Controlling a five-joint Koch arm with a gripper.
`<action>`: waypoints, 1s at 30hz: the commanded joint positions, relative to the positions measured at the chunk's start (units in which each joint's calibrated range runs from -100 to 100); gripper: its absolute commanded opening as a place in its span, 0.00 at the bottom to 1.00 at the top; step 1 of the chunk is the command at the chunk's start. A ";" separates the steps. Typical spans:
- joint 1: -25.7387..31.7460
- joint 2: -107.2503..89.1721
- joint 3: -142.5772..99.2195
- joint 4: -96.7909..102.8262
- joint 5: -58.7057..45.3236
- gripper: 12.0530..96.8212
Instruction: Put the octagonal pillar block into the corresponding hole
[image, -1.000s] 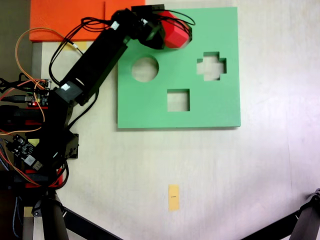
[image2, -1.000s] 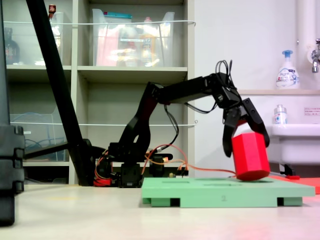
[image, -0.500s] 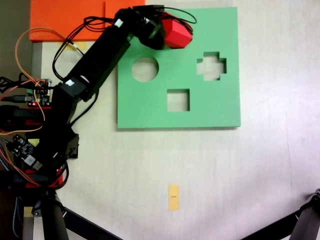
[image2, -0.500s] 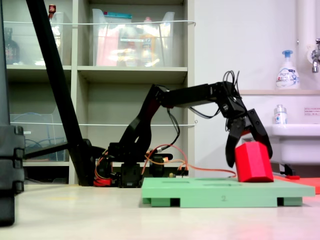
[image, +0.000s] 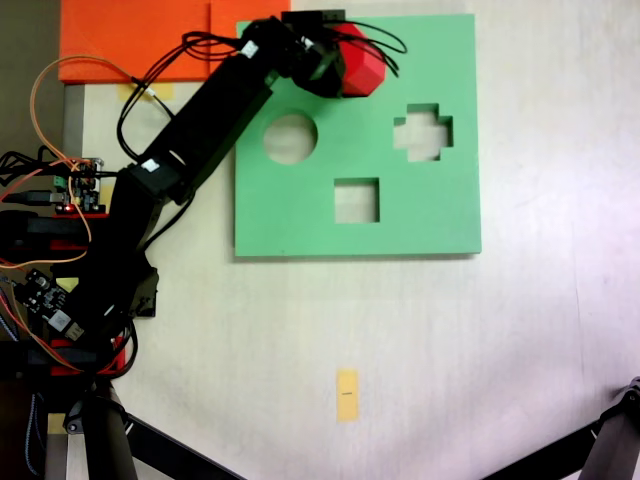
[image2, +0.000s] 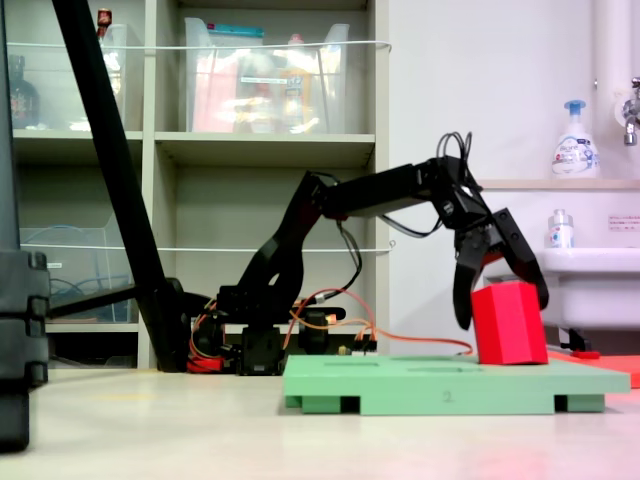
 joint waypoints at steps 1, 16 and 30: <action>-0.98 1.38 2.39 2.77 -0.29 0.25; -1.32 5.16 7.18 2.87 -0.68 0.25; 0.15 -7.97 7.48 -4.54 -1.07 0.25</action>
